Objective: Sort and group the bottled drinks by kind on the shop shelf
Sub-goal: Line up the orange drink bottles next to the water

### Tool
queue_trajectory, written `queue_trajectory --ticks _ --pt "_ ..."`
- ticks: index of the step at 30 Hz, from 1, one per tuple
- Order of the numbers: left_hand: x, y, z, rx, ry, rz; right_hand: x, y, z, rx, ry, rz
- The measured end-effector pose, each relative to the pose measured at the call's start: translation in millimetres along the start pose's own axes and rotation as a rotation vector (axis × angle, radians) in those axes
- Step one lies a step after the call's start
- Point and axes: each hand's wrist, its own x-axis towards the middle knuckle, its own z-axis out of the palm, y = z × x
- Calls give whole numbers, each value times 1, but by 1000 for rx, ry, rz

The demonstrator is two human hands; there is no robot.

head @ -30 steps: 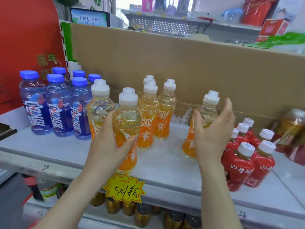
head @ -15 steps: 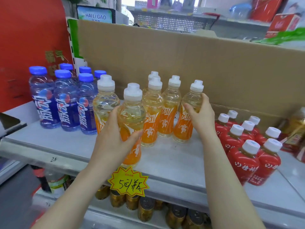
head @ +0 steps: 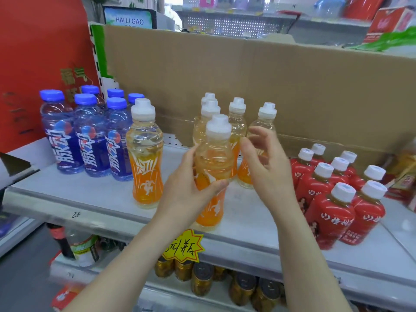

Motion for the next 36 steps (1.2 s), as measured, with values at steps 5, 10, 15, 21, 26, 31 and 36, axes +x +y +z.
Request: queue_trajectory --ticks 5,10,15,21,26,31,36 --pt "7 18 51 -50 -193 121 -14 -7 -17 72 -68 26" --pt "9 -10 50 173 138 171 -6 12 -41 -85 72 97" --pt "42 -38 46 225 126 -61 -3 14 -55 -159 -67 164" --pt "54 -54 45 243 190 -80 -6 18 -57 -220 -67 134" --pt "58 -54 36 261 194 -120 6 20 -24 -228 -45 88" --pt "14 -35 24 331 283 120 23 21 12 -273 -50 47" --pt "-26 -42 -19 324 665 344 32 22 34 -258 -2 76"
